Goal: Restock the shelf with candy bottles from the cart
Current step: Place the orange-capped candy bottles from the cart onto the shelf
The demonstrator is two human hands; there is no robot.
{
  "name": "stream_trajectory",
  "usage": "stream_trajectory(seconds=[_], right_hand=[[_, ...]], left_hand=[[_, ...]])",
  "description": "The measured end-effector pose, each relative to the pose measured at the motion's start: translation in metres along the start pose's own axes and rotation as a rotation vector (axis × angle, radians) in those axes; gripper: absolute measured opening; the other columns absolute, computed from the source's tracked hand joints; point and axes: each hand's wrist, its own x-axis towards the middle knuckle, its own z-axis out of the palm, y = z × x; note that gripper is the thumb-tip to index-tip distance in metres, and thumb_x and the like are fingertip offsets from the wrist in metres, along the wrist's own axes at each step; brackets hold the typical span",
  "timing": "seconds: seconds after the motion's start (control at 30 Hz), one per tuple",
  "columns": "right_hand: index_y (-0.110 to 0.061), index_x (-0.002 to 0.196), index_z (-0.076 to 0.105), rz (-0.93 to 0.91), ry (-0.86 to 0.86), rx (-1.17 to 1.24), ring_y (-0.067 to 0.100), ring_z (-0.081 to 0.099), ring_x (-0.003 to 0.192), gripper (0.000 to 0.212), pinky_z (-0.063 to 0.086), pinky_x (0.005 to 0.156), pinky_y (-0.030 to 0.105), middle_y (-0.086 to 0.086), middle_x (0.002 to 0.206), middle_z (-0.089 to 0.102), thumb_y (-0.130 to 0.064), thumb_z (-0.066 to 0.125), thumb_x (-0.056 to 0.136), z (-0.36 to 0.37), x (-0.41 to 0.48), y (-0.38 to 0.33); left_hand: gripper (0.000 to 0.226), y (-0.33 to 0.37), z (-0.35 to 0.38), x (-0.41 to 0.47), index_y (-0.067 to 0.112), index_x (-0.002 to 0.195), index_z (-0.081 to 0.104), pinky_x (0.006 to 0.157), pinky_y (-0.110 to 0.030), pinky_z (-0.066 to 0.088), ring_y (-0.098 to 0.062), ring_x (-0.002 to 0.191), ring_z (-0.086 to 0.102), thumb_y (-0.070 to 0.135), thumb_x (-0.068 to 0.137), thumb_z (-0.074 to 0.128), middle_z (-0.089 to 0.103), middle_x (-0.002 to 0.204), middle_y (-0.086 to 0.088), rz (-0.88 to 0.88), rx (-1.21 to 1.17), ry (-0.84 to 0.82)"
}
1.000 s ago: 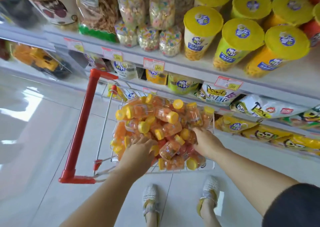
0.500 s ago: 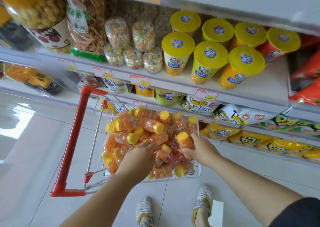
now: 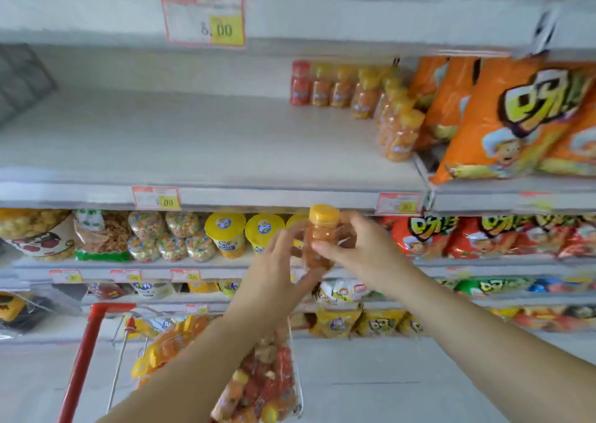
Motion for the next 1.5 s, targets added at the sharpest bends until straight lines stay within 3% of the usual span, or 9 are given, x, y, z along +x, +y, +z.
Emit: stream_trajectory(seconds=[0.13, 0.27, 0.47, 0.57, 0.63, 0.8, 1.03, 1.23, 1.5], right_hand=[[-0.024, 0.113, 0.059, -0.063, 0.127, -0.006, 0.003, 0.065, 0.090, 0.045, 0.052, 0.078, 0.021, -0.012, 0.100, 0.069, -0.040, 0.080, 0.078, -0.053, 0.005, -0.025], [-0.025, 0.110, 0.059, -0.102, 0.239, -0.010, 0.006, 0.065, 0.087, 0.042, 0.054, 0.081, 0.033, -0.015, 0.096, 0.066, -0.042, 0.079, 0.077, -0.083, 0.018, -0.034], [-0.023, 0.112, 0.061, -0.140, 0.347, -0.057, 0.006, 0.065, 0.087, 0.046, 0.055, 0.078, 0.031, -0.013, 0.101, 0.069, -0.042, 0.081, 0.075, -0.112, 0.046, -0.020], [-0.025, 0.109, 0.059, -0.136, 0.380, -0.083, -0.004, 0.060, 0.084, 0.040, 0.047, 0.070, 0.012, -0.020, 0.093, 0.064, -0.040, 0.080, 0.078, -0.129, 0.058, -0.011], [-0.025, 0.113, 0.060, -0.129, 0.390, -0.119, -0.009, 0.056, 0.081, 0.039, 0.042, 0.063, 0.005, -0.022, 0.093, 0.061, -0.036, 0.079, 0.081, -0.137, 0.065, -0.004], [-0.019, 0.119, 0.062, -0.111, 0.409, -0.165, 0.010, 0.064, 0.093, 0.039, 0.049, 0.079, 0.023, -0.007, 0.109, 0.069, -0.030, 0.076, 0.084, -0.142, 0.079, 0.013], [-0.020, 0.112, 0.063, -0.084, 0.444, -0.259, 0.014, 0.064, 0.091, 0.031, 0.044, 0.070, 0.021, -0.003, 0.105, 0.071, -0.034, 0.072, 0.087, -0.133, 0.087, 0.036], [-0.021, 0.126, 0.059, -0.095, 0.477, -0.280, 0.019, 0.066, 0.101, 0.042, 0.052, 0.082, 0.031, -0.001, 0.113, 0.071, -0.033, 0.072, 0.087, -0.134, 0.090, 0.036], [-0.020, 0.125, 0.059, -0.094, 0.487, -0.253, 0.016, 0.066, 0.098, 0.043, 0.053, 0.081, 0.029, -0.003, 0.111, 0.071, -0.035, 0.072, 0.087, -0.133, 0.088, 0.041]], left_hand=[[0.062, 0.040, 0.005, 0.038, 0.041, 0.137, 0.038, 0.082, -0.036, 0.054, 0.001, 0.104, 0.061, 0.045, 0.084, 0.068, 0.057, 0.122, 0.016, 0.105, -0.061, 0.105], [0.060, 0.071, 0.009, 0.078, 0.038, 0.135, 0.042, 0.081, -0.024, 0.054, 0.001, 0.100, 0.061, 0.044, 0.082, 0.068, 0.057, 0.123, 0.015, 0.158, -0.102, 0.129], [0.060, 0.088, 0.028, 0.138, 0.032, 0.137, 0.045, 0.085, -0.025, 0.051, -0.002, 0.102, 0.060, 0.033, 0.084, 0.074, 0.060, 0.123, 0.012, 0.146, -0.082, 0.118], [0.062, 0.094, 0.039, 0.161, 0.031, 0.136, 0.046, 0.075, -0.017, 0.046, -0.005, 0.099, 0.060, 0.036, 0.082, 0.077, 0.063, 0.120, 0.013, 0.144, -0.076, 0.091], [0.065, 0.097, 0.048, 0.175, 0.030, 0.136, 0.045, 0.078, -0.021, 0.049, -0.008, 0.100, 0.062, 0.036, 0.081, 0.079, 0.064, 0.120, 0.013, 0.120, -0.083, 0.071], [0.057, 0.092, 0.068, 0.198, 0.026, 0.131, 0.051, 0.087, -0.034, 0.055, -0.013, 0.100, 0.065, 0.028, 0.081, 0.079, 0.066, 0.118, 0.009, 0.050, -0.121, 0.031], [0.048, 0.086, 0.076, 0.202, 0.025, 0.131, 0.054, 0.067, -0.013, 0.046, -0.011, 0.094, 0.067, 0.022, 0.087, 0.071, 0.062, 0.115, 0.005, 0.021, -0.039, -0.028], [0.048, 0.088, 0.078, 0.206, 0.027, 0.130, 0.048, 0.076, -0.037, 0.058, -0.012, 0.089, 0.068, 0.025, 0.087, 0.070, 0.065, 0.114, 0.007, -0.020, -0.018, -0.016], [0.047, 0.090, 0.077, 0.201, 0.027, 0.131, 0.049, 0.080, -0.038, 0.059, -0.011, 0.092, 0.068, 0.025, 0.088, 0.068, 0.064, 0.116, 0.009, -0.039, -0.018, -0.036]])
